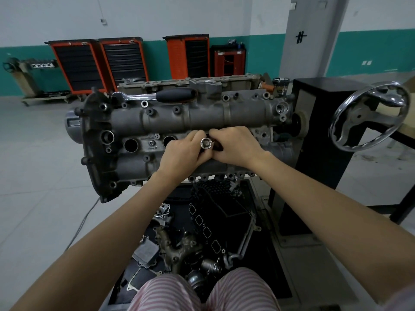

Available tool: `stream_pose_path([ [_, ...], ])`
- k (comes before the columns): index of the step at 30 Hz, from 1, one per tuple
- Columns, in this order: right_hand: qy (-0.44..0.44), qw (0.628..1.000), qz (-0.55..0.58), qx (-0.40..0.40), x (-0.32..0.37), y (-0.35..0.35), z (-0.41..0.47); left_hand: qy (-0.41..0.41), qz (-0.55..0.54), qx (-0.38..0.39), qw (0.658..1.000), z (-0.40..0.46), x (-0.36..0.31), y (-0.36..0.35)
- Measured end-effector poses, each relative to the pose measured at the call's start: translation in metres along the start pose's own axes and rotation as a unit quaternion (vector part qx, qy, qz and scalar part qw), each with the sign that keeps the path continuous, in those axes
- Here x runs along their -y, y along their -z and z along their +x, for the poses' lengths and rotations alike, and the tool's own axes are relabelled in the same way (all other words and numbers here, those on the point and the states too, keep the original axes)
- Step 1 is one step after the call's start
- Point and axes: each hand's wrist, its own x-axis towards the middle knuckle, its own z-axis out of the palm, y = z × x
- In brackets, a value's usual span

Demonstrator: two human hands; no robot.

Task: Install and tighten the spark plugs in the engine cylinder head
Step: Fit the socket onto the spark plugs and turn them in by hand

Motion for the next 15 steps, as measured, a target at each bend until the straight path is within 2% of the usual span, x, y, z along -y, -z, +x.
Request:
stream_pose_path([
  [6, 0.011, 1.000, -0.018, 0.003, -0.0010, -0.0022, 0.0003, -0.024, 0.013, 0.004, 1.000, -0.0001, -0.0007, 0.0001],
  [15, 0.011, 0.999, 0.024, -0.047, 0.0024, 0.0017, -0.0016, -0.004, 0.005, -0.002, 1.000, -0.0024, 0.0060, -0.0045],
])
